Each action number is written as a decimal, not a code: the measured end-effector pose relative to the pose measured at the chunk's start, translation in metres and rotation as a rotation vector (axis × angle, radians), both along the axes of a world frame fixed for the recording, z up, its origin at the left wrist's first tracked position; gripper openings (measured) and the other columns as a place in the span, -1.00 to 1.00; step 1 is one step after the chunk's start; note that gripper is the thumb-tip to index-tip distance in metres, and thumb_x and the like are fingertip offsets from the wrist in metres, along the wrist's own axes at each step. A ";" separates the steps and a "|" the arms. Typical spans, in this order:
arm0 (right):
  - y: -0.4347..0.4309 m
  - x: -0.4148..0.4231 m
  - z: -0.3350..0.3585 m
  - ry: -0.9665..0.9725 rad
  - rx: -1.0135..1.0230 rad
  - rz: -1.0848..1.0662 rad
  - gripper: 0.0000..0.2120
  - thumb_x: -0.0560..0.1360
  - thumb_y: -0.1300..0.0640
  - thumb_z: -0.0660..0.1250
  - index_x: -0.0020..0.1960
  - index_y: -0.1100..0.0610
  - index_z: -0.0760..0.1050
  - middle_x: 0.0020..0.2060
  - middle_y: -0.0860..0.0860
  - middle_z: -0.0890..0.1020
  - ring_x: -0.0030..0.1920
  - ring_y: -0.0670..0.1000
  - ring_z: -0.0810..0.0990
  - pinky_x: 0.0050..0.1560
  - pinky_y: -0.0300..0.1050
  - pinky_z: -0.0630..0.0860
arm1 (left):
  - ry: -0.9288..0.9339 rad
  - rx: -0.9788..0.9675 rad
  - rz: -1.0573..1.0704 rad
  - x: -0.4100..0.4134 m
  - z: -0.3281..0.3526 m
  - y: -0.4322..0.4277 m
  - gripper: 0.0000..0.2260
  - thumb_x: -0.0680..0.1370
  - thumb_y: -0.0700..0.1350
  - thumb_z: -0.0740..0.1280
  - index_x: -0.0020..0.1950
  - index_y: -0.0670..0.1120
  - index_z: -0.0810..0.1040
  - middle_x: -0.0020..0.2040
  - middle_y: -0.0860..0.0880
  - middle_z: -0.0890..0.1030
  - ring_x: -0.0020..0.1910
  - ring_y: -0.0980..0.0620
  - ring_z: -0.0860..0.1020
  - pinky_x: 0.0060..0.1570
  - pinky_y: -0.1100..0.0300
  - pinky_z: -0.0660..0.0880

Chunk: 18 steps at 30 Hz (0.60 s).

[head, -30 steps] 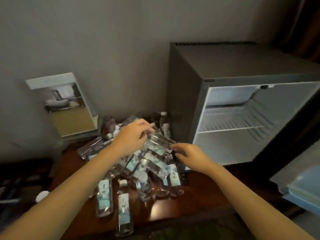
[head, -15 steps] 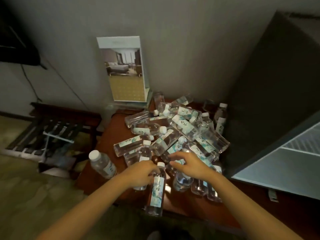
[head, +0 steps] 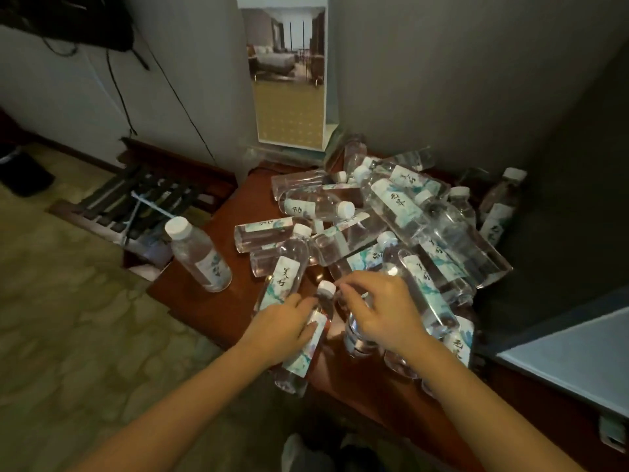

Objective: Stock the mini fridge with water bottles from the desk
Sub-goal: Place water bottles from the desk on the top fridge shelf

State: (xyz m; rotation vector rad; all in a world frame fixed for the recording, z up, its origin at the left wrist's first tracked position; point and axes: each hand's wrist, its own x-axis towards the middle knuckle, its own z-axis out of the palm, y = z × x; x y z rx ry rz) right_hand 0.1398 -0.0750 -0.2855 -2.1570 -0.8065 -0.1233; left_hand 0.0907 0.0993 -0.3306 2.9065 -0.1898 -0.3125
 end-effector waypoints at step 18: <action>-0.051 -0.087 -0.063 0.279 0.381 -0.122 -0.26 0.49 0.27 0.33 0.51 0.12 -0.05 0.15 -0.02 0.41 0.08 -0.05 0.48 0.09 -0.12 0.49 | -0.110 -0.196 0.563 -0.083 -0.049 -0.046 -0.30 0.39 0.08 0.41 0.43 -0.06 0.19 0.32 -0.12 0.44 0.24 -0.15 0.45 0.11 0.04 0.43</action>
